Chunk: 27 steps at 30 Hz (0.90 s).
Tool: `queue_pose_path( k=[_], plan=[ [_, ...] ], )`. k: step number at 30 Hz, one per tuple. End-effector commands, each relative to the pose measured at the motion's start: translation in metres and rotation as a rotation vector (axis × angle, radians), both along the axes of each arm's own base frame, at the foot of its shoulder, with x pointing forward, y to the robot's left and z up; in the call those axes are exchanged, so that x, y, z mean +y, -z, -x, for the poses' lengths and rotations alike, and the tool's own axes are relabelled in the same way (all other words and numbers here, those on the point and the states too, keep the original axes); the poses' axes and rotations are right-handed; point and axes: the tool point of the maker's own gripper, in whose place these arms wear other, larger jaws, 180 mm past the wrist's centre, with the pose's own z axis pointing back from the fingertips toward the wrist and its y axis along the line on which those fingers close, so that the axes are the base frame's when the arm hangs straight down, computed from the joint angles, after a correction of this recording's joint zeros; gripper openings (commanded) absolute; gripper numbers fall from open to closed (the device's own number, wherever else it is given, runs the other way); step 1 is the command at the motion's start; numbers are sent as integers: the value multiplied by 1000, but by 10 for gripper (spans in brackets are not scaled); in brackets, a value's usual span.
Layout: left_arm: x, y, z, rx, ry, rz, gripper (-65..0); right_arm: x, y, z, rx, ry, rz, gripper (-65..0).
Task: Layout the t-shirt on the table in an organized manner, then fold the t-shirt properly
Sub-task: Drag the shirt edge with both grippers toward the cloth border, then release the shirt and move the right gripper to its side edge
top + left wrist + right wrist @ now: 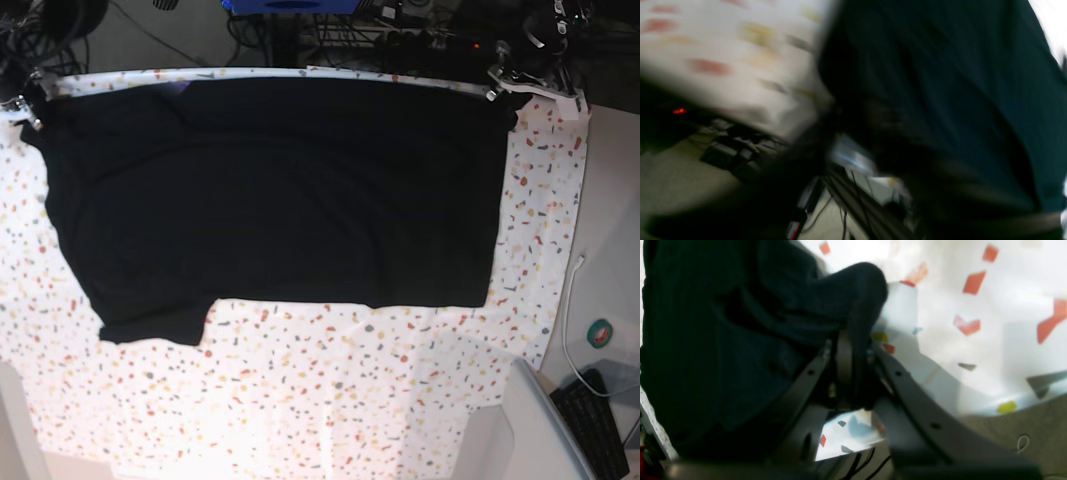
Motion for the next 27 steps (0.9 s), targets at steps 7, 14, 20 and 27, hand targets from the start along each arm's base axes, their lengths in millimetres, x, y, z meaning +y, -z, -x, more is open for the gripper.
queue_pose_path(
  k=[7, 14, 20, 27],
  plan=[
    [11, -14, -11, -55, 10, -30, -76, -31, -16, 11, -40, 108, 38, -282],
    [72, -67, -19, -165, -108, -183, -81, -62, -75, -27, -151, 36, 215, -282],
    [106, -98, -45, -152, -24, -263, -81, -38, -101, -144, -256, -261, 270, -278],
    [109, -100, -49, -97, 33, -263, -81, -3, -56, -222, -180, -420, 214, -278]
  ],
)
